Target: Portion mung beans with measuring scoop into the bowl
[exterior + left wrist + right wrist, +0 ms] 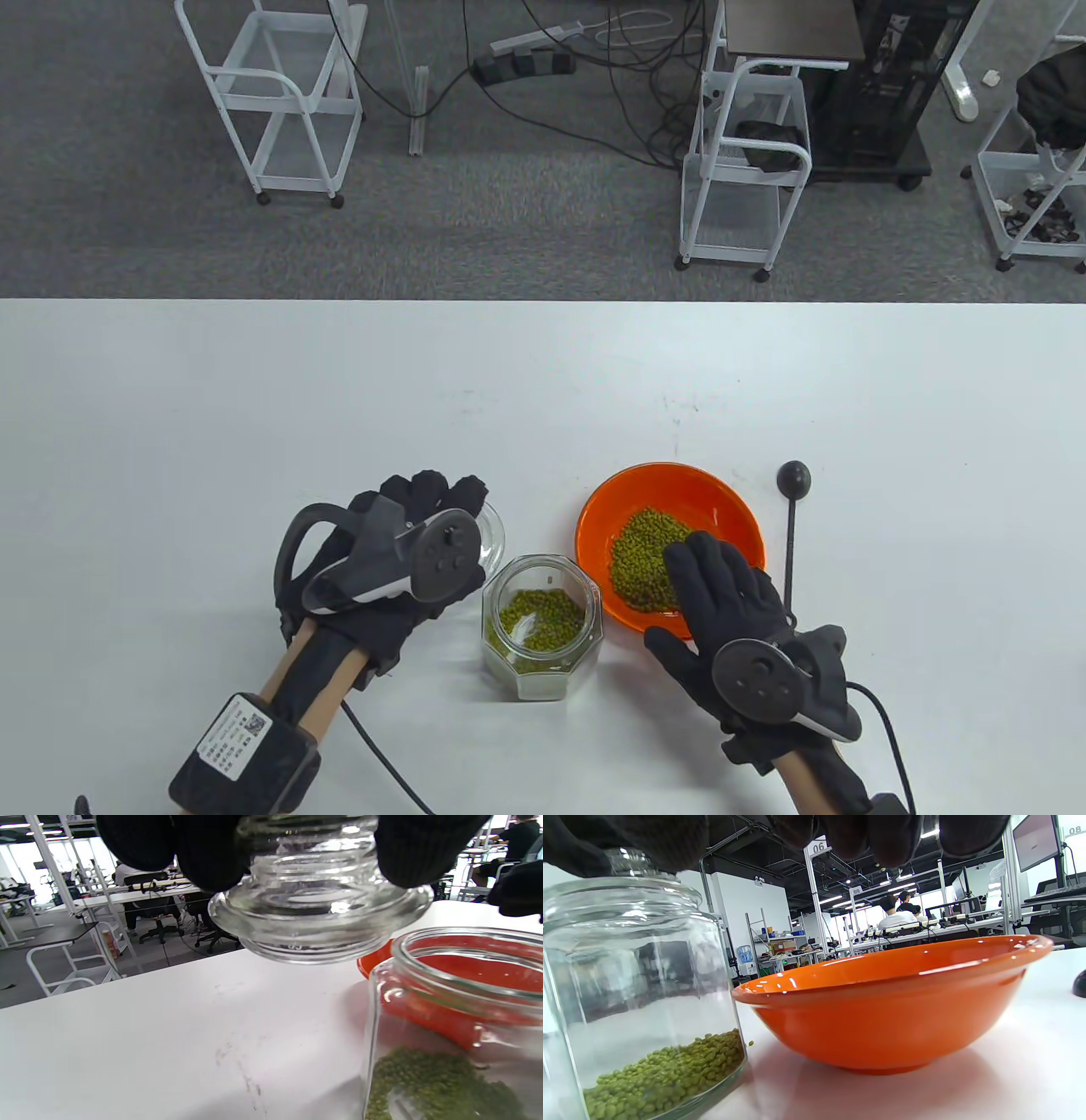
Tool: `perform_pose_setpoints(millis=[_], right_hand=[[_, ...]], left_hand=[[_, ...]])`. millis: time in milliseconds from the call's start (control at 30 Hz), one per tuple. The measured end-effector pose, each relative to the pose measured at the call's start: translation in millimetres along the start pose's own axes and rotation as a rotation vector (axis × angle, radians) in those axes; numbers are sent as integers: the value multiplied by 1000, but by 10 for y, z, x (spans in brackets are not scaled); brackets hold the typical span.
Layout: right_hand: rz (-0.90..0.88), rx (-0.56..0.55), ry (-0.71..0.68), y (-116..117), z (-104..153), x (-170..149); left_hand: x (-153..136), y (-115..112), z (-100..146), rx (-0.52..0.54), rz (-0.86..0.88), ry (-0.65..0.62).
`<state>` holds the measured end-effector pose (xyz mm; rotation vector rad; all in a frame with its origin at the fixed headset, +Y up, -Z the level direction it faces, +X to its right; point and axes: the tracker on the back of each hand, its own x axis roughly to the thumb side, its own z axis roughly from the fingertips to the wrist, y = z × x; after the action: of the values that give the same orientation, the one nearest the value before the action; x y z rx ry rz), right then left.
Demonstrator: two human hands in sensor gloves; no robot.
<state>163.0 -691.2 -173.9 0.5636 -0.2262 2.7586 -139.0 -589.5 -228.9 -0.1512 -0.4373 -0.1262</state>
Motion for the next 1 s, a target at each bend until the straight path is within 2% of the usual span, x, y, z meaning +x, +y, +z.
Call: perform_pose_setpoints(millis=[200,467,767,1000], right_hand=[[-8,13,11,9,-3,-11],[-13,20,11,12,-4,-17],[-19,31,11,18,-6,-22],[-18,36,10,28,-6,-22]], left_hand=[[375,23,2,-33,-18,-115],[686,-11,-47,-60,-42,-196],[747,-82,-111,-100,-56,-204],[774,-179,-137,-83,-66,-221]])
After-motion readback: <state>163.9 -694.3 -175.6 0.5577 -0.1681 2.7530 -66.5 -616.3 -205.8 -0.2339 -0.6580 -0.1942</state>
